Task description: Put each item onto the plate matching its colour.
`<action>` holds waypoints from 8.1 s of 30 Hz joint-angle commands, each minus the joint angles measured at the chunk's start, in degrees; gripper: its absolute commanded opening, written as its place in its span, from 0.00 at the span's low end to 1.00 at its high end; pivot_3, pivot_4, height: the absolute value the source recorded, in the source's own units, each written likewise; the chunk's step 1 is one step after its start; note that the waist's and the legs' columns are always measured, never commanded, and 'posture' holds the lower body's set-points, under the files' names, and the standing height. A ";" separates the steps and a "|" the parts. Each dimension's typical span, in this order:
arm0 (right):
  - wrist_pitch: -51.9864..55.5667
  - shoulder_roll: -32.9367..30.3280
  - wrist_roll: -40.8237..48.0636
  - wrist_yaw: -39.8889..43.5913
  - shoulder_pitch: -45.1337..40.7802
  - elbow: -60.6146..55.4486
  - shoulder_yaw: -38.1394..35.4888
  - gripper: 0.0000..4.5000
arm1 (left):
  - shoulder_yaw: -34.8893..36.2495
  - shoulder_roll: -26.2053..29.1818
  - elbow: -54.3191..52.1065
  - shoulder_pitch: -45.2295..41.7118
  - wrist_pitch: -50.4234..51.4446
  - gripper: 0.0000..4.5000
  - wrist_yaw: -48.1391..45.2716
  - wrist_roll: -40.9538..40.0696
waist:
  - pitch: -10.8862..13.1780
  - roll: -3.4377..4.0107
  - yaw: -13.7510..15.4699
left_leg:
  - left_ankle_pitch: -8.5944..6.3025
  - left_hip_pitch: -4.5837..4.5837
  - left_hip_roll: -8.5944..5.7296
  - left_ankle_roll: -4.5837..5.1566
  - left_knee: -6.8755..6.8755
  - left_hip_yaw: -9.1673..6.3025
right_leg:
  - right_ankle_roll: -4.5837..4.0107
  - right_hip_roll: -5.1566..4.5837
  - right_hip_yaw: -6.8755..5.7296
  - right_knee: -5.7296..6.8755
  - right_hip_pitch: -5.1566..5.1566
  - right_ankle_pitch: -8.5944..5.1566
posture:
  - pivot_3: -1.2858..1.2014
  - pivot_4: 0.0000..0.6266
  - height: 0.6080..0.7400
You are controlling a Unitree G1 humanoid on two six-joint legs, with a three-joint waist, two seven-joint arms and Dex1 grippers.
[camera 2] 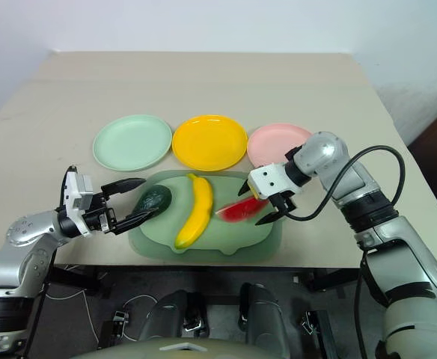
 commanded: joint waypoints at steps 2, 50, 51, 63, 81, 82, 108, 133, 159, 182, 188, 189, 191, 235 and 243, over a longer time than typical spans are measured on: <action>-0.52 1.38 -3.06 -0.80 -2.60 -0.38 0.92 0.94 | -0.27 0.08 -2.16 -0.51 -0.28 1.00 0.32 -0.44 | 0.00 0.00 -0.01 | 0.00 0.00 0.00 0.00 0.00 0.00 | 0.00 0.00 0.00 0.00 -0.01 0.00 | 0.52 0.24 0.67; -7.67 7.28 -10.01 0.08 -6.49 11.04 4.38 0.68 | -0.88 -0.13 -1.37 -0.89 -1.28 1.00 1.25 -0.35 | 0.00 0.01 -0.15 | 0.00 0.01 0.00 -0.01 0.00 0.03 | 0.00 0.00 0.01 0.05 -0.01 0.00 | 0.52 0.24 0.67; -7.75 7.23 -10.05 0.09 -6.40 11.05 4.51 0.64 | -0.86 -0.09 -1.44 -0.87 -1.23 1.00 1.32 -0.38 | 0.00 0.00 -0.15 | 0.00 0.01 0.00 -0.01 0.00 0.03 | 0.00 0.00 0.01 0.05 -0.01 0.00 | 0.52 0.24 0.67; -2.48 5.75 -5.21 0.09 -5.43 6.73 2.62 0.49 | -0.84 -0.04 -0.73 -0.82 -1.63 1.00 0.83 -0.42 | -0.01 0.00 -0.07 | 0.00 0.03 0.00 -0.01 0.00 0.03 | 0.00 -0.02 0.01 0.05 -0.01 0.00 | 0.52 0.24 0.67; 19.96 -0.47 4.14 -12.61 -4.65 -0.57 -13.01 0.49 | -0.18 0.05 2.51 -1.39 -3.69 1.00 -1.29 -0.45 | 0.04 0.06 0.05 | 0.00 -0.12 -0.01 0.00 -0.01 0.04 | -0.01 -0.05 0.01 0.07 -0.17 0.00 | 0.52 0.24 0.67; 18.99 -0.57 3.23 -13.82 -5.03 1.07 -12.93 0.49 | -0.17 0.07 2.68 -1.49 -3.74 1.00 -1.39 -0.44 | 0.04 0.05 0.06 | 0.00 -0.12 -0.01 0.00 -0.01 0.05 | -0.01 -0.05 0.01 0.07 -0.17 0.00 | 0.52 0.24 0.67; 8.24 2.53 -13.50 -34.95 -17.36 43.35 -10.42 1.00 | -0.16 0.73 2.28 -2.81 -2.86 1.00 -1.79 -0.45 | 0.08 0.13 -2.22 | 0.04 -0.28 -0.02 -0.05 0.08 0.27 | 0.19 -0.08 0.15 0.67 -0.29 -0.08 | 0.52 0.24 0.67; 86.96 10.60 23.37 -39.49 1.46 -36.14 -34.53 1.00 | 1.19 2.76 -2.92 -3.75 4.26 1.00 0.38 -3.93 | 0.10 0.17 -1.50 | 0.04 -0.29 -0.02 -0.06 0.07 0.16 | 0.16 -0.15 0.17 0.70 -0.34 -0.09 | 0.52 0.24 0.67; 99.19 26.56 75.31 -104.85 -11.33 2.27 -24.25 1.00 | 1.78 5.44 -3.98 -7.04 7.26 1.00 1.29 -4.19 | 0.09 0.15 -1.61 | 0.05 -0.29 -0.08 -0.08 -0.07 0.31 | 0.28 -0.03 0.21 0.64 -0.31 0.02 | 0.52 0.24 0.67; 98.59 33.34 97.06 -143.02 -15.27 14.49 -25.62 0.44 | 0.94 3.89 -6.90 -9.57 11.15 1.00 5.65 -4.72 | 0.09 0.16 -1.62 | 0.06 -0.09 -0.04 -0.09 -0.09 0.32 | 0.36 0.19 0.23 0.65 -0.12 0.04 | 0.52 0.24 0.67; 95.92 31.41 103.24 -145.93 -14.44 13.10 -23.59 0.37 | 0.87 3.66 -7.29 -9.46 11.50 1.00 5.90 -4.78 | 0.09 0.16 -1.54 | 0.06 -0.09 -0.04 -0.09 -0.09 0.32 | 0.37 0.19 0.23 0.64 -0.11 0.04 | 0.52 0.24 0.67; 95.49 30.68 104.70 -145.77 -14.49 12.66 -23.08 0.37 | 0.87 3.64 -7.35 -9.54 11.67 1.00 6.00 -4.86 | 0.09 0.16 -1.51 | 0.06 -0.09 -0.04 -0.09 -0.09 0.32 | 0.37 0.19 0.23 0.64 -0.11 0.04 | 0.52 0.24 0.67; 94.52 28.71 108.63 -145.20 -14.92 11.86 -21.38 0.37 | 0.94 3.65 -7.18 -9.64 11.72 1.00 5.98 -4.90 | 0.09 0.16 -1.51 | 0.06 -0.09 -0.05 -0.09 -0.09 0.32 | 0.37 0.19 0.23 0.64 -0.10 0.04 | 0.52 0.24 0.67; 53.13 33.67 25.60 -82.38 -41.46 56.86 -29.99 0.65 | 3.59 3.38 -6.10 -4.25 7.15 1.00 5.57 -5.05 | 0.14 0.23 -2.63 | 0.08 -0.13 -0.02 -0.13 -0.22 0.39 | 0.41 0.16 0.25 0.64 -0.26 0.01 | 0.52 0.24 0.67; 55.96 32.13 20.88 -77.30 -42.53 54.07 -31.05 0.99 | 3.14 3.24 -5.74 -5.85 7.66 1.00 5.96 -5.40 | 0.14 0.23 -2.97 | 0.11 -0.13 -0.02 -0.17 -0.26 0.39 | 0.40 0.16 0.25 0.67 -0.28 0.00 | 0.52 0.24 0.67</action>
